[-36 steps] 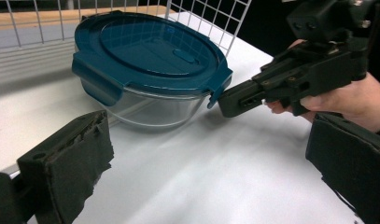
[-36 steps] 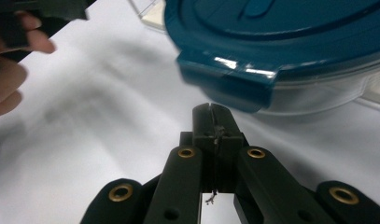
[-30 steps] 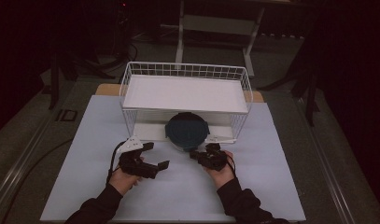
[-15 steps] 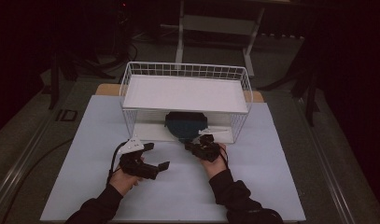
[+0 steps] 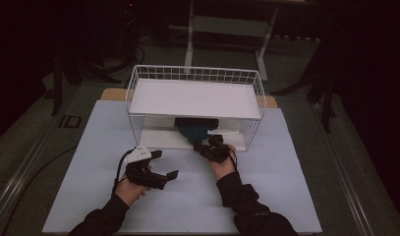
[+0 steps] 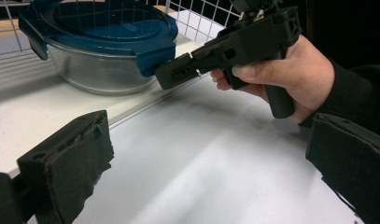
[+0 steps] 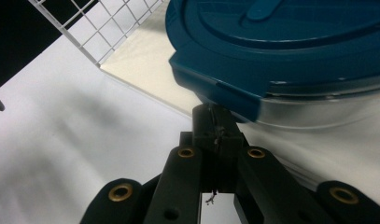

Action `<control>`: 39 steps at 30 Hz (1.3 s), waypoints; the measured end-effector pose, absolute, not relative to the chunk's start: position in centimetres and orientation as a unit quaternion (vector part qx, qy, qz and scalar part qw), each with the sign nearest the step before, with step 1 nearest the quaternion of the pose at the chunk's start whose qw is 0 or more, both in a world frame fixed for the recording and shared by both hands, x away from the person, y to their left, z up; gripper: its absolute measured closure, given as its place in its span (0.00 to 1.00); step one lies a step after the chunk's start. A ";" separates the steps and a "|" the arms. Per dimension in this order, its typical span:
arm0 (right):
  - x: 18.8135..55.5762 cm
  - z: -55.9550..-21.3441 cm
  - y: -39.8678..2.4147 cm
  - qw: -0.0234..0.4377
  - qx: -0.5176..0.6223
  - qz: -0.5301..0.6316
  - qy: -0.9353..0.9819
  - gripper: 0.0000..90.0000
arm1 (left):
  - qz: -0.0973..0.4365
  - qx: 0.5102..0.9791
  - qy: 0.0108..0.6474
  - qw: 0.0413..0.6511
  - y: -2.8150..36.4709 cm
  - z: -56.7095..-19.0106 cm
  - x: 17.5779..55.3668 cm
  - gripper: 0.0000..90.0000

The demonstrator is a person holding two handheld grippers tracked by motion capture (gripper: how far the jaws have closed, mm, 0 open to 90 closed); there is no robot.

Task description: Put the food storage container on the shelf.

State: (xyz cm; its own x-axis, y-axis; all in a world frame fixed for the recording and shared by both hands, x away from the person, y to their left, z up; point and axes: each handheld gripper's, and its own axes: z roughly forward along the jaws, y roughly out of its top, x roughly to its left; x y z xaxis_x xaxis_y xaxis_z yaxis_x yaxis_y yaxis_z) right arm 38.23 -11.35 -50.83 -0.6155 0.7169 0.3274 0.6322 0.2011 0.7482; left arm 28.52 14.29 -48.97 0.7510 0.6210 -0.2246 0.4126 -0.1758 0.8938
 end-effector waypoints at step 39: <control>30.4 -47.8 -18.6 0.041 0.346 0.546 0.762 0.17 | 0.080 0.763 0.283 0.575 14.7 -46.1 26.1 0.01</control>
State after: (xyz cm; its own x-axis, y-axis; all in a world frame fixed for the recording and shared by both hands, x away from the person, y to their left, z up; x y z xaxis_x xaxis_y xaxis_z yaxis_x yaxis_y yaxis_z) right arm 30.43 -18.65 -47.84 -0.7571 0.5718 0.3160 0.4825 0.1632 0.8606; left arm 26.14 14.65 -46.13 0.8273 0.5234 -0.2039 0.3403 -0.1782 0.9233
